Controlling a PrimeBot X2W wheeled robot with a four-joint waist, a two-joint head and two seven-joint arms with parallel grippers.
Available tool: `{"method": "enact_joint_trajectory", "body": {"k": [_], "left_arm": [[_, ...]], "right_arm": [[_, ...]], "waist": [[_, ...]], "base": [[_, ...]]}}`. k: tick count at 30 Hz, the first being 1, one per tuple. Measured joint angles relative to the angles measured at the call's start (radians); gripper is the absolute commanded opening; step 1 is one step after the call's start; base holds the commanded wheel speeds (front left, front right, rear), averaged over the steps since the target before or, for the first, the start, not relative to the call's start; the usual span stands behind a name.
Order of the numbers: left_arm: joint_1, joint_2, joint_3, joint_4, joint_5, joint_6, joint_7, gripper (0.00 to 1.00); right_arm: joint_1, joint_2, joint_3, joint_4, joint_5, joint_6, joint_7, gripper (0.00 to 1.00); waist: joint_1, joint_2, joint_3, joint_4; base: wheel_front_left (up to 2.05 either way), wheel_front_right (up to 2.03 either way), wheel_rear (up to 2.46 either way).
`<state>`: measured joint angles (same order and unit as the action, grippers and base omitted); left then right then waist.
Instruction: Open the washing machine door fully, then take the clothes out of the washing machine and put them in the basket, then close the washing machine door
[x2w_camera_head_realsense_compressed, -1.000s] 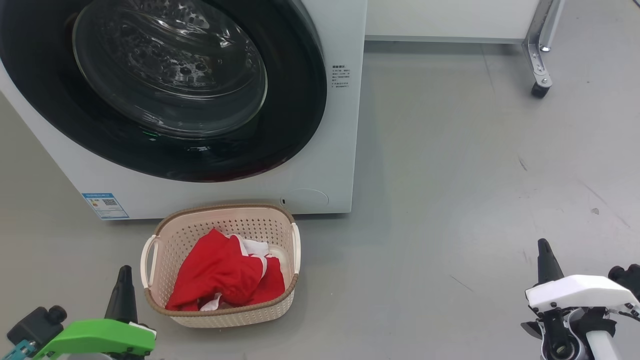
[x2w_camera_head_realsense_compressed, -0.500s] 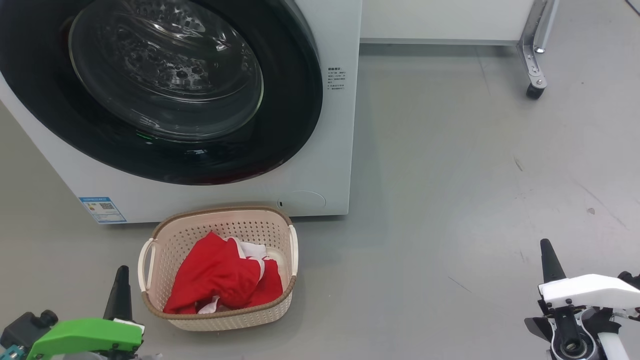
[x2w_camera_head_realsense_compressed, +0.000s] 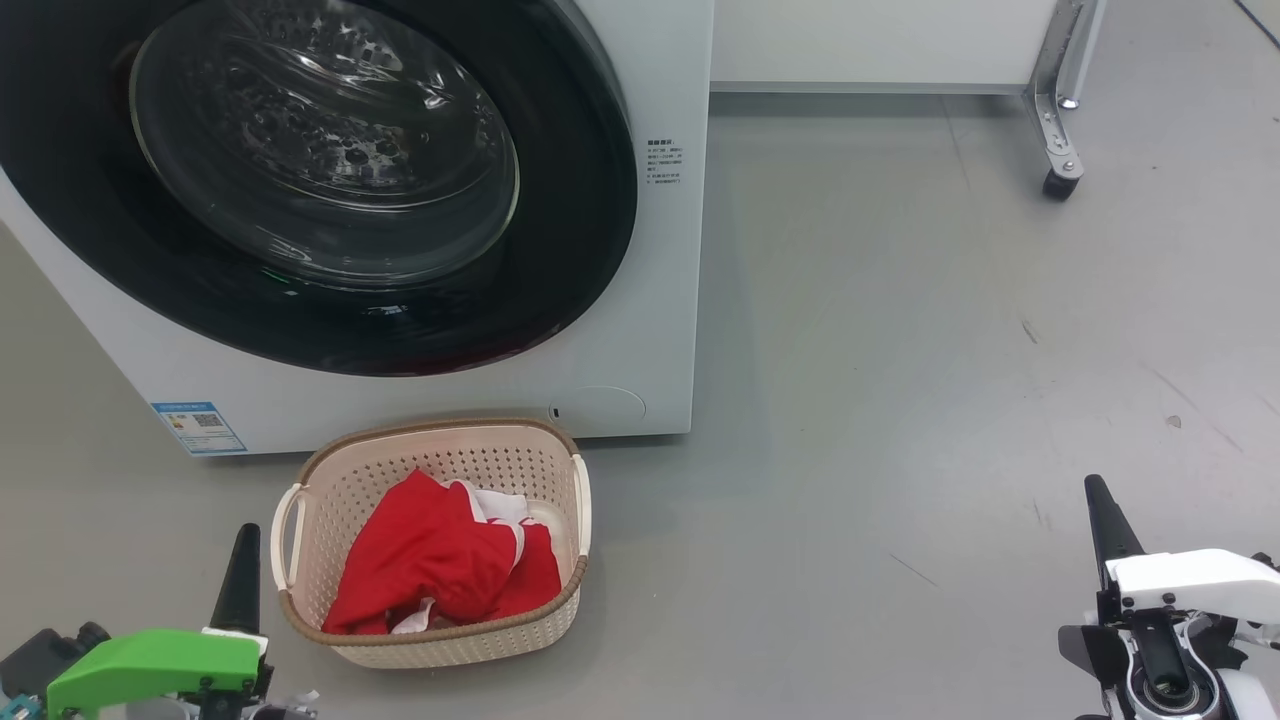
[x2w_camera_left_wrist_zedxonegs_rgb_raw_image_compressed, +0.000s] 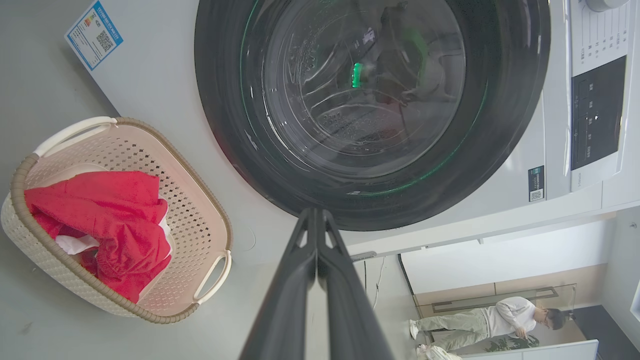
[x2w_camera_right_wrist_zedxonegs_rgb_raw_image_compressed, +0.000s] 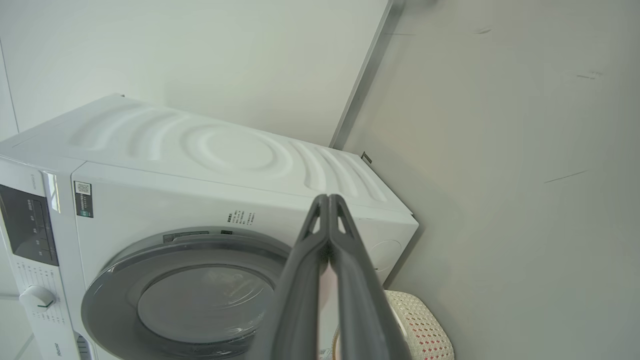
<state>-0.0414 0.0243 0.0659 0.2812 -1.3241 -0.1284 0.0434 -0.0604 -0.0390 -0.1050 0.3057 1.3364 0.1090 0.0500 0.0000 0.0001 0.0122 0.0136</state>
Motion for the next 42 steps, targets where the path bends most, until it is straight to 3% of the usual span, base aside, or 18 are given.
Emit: {"method": "enact_joint_trajectory", "body": {"k": [20,42], "left_arm": [[-0.022,0.001,0.02,-0.003,-0.269,0.0,0.07,0.0],[-0.024,0.001,0.021,-0.004,-0.271,0.0,0.07,0.0]], "right_arm": [[-0.011,0.001,-0.04,-0.014,0.252,0.009,0.068,0.0],[-0.012,0.002,-0.04,-0.019,0.259,0.013,0.068,0.0]], "waist": [[0.0,0.0,-0.009,-0.014],[0.0001,0.0,-0.009,-0.014]], "base": [[0.0,0.0,0.0],[0.0,0.0,0.0]]}}
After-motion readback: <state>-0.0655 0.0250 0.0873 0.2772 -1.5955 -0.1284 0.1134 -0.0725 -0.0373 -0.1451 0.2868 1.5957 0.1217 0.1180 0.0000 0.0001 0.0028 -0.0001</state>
